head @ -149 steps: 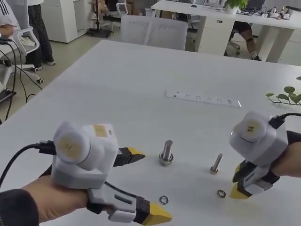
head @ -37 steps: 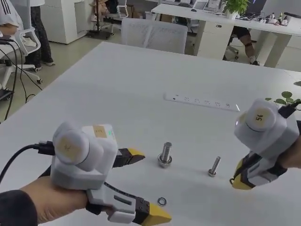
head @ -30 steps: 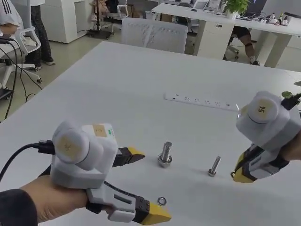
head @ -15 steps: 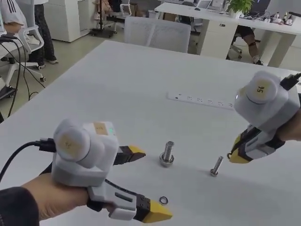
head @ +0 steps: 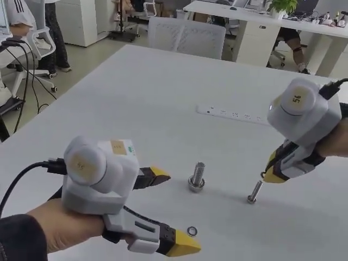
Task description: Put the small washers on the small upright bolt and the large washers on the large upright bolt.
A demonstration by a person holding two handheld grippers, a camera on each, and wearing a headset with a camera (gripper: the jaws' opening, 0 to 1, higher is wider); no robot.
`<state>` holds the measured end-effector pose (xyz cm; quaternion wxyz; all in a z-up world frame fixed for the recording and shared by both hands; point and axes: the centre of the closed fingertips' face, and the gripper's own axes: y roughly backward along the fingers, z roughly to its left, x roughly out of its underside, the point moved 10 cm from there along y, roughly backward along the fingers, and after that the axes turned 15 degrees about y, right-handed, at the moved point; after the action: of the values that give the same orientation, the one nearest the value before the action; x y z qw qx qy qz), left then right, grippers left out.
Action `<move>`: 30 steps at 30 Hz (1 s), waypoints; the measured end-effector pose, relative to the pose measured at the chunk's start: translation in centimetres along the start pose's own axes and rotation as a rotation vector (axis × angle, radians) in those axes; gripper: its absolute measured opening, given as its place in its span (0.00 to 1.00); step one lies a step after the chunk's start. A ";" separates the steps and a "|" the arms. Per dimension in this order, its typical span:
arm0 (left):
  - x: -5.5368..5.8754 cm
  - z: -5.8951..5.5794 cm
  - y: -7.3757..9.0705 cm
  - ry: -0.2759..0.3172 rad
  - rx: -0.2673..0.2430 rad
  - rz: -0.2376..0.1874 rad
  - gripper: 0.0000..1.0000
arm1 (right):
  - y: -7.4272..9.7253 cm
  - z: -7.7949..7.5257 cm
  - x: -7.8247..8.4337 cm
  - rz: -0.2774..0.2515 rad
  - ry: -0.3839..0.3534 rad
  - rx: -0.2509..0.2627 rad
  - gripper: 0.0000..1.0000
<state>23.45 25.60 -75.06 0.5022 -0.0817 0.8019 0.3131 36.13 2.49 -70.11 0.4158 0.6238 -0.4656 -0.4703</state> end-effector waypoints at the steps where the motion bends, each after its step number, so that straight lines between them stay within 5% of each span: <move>1: 0.0 0.0 0.0 0.002 0.000 0.001 0.82 | -0.1 -0.1 0.0 0.001 0.002 -0.002 0.14; 30: 0.3 0.3 -0.3 0.019 -0.009 0.005 0.81 | -1.9 -0.7 0.6 0.008 0.000 -0.049 0.14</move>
<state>23.70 25.64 -75.49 0.4934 -0.0852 0.8055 0.3170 37.24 2.35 -71.96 0.4330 0.6116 -0.4563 -0.4799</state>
